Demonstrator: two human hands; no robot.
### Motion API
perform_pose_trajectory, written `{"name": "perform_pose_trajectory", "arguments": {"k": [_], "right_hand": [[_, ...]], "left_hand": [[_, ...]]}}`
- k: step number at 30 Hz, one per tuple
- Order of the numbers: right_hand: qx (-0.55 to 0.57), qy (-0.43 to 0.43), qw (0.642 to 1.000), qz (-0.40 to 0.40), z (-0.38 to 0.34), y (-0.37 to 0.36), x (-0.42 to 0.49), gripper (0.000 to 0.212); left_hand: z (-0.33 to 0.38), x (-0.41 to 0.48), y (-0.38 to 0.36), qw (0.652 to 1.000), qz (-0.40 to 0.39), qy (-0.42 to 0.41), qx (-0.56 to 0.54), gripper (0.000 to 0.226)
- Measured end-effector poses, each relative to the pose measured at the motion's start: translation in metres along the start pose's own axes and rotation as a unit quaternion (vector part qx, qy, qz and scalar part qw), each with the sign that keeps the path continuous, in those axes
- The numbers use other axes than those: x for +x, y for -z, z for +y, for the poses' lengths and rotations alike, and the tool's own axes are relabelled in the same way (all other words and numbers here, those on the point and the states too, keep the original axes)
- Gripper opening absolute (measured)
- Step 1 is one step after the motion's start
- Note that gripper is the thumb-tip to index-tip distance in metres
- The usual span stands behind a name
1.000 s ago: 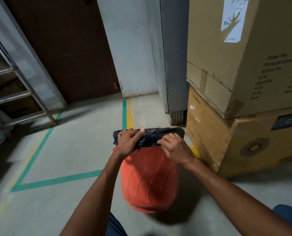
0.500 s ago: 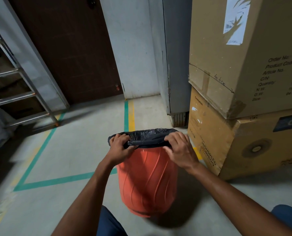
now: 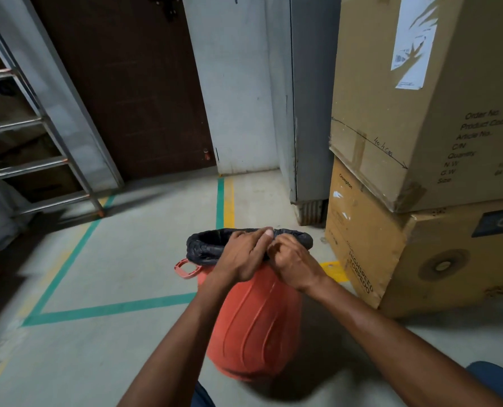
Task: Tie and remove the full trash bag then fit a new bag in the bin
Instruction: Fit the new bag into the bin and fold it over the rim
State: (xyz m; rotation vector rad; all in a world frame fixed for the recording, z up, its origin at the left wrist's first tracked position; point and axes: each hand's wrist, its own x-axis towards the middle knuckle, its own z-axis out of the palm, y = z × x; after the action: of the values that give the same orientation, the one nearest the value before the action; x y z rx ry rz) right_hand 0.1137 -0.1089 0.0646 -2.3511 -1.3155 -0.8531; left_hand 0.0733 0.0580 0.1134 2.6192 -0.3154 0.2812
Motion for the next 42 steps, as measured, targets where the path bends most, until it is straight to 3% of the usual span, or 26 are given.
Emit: {"name": "perform_pose_trajectory", "arguments": {"k": [3, 5, 7, 9, 11, 14, 18, 22, 24, 29, 33, 37, 42], "right_hand": [[0.047, -0.104, 0.993, 0.036, 0.0, -0.001, 0.003, 0.028], [0.052, -0.165, 0.983, 0.063, 0.008, 0.003, -0.009, 0.041], [0.015, -0.148, 0.987, 0.068, 0.011, 0.004, -0.026, 0.055], [-0.013, -0.106, 0.993, 0.04, 0.008, 0.0, -0.037, 0.059], [-0.013, -0.093, 0.995, 0.026, 0.002, -0.005, -0.035, 0.056], [-0.013, -0.055, 0.997, 0.055, -0.006, -0.008, -0.022, 0.035], [-0.04, 0.014, 0.998, 0.037, -0.009, -0.008, -0.025, 0.014], [-0.018, -0.141, 0.989, 0.035, 0.001, -0.005, -0.038, 0.026], [-0.009, -0.169, 0.985, 0.017, 0.001, -0.005, -0.043, 0.029], [0.035, -0.161, 0.984, 0.066, 0.007, -0.009, -0.048, 0.01], [0.04, -0.158, 0.985, 0.062, 0.015, -0.014, -0.052, 0.026], [0.062, -0.182, 0.98, -0.054, 0.028, -0.011, -0.051, 0.051], [0.09, -0.151, 0.975, -0.139, 0.042, -0.003, -0.041, 0.046]], "left_hand": [[-0.008, 0.004, -0.004, 0.997, 0.015, 0.076, -0.025, 0.055], [-0.023, 0.01, -0.003, 0.994, 0.001, 0.105, -0.014, 0.064], [-0.036, 0.016, 0.005, 0.982, -0.006, 0.144, -0.122, 0.081], [-0.045, 0.021, 0.009, 0.963, -0.004, 0.167, -0.213, 0.082], [-0.048, 0.023, 0.009, 0.956, -0.013, 0.174, -0.234, 0.078], [-0.046, 0.027, 0.008, 0.957, -0.021, 0.17, -0.233, 0.076], [-0.046, 0.031, 0.012, 0.983, -0.066, 0.134, -0.109, 0.076], [-0.056, 0.026, 0.007, 0.992, -0.036, 0.045, 0.115, 0.088], [-0.06, 0.021, 0.003, 0.986, -0.006, 0.022, 0.167, 0.081], [-0.072, 0.008, 0.0, 0.99, 0.037, -0.033, 0.135, 0.044], [-0.078, -0.002, 0.005, 0.991, 0.04, -0.049, 0.119, 0.024], [-0.085, -0.01, 0.009, 0.992, 0.04, -0.063, 0.105, 0.031], [-0.097, -0.013, 0.026, 0.992, -0.02, -0.052, 0.109, 0.032]]}}
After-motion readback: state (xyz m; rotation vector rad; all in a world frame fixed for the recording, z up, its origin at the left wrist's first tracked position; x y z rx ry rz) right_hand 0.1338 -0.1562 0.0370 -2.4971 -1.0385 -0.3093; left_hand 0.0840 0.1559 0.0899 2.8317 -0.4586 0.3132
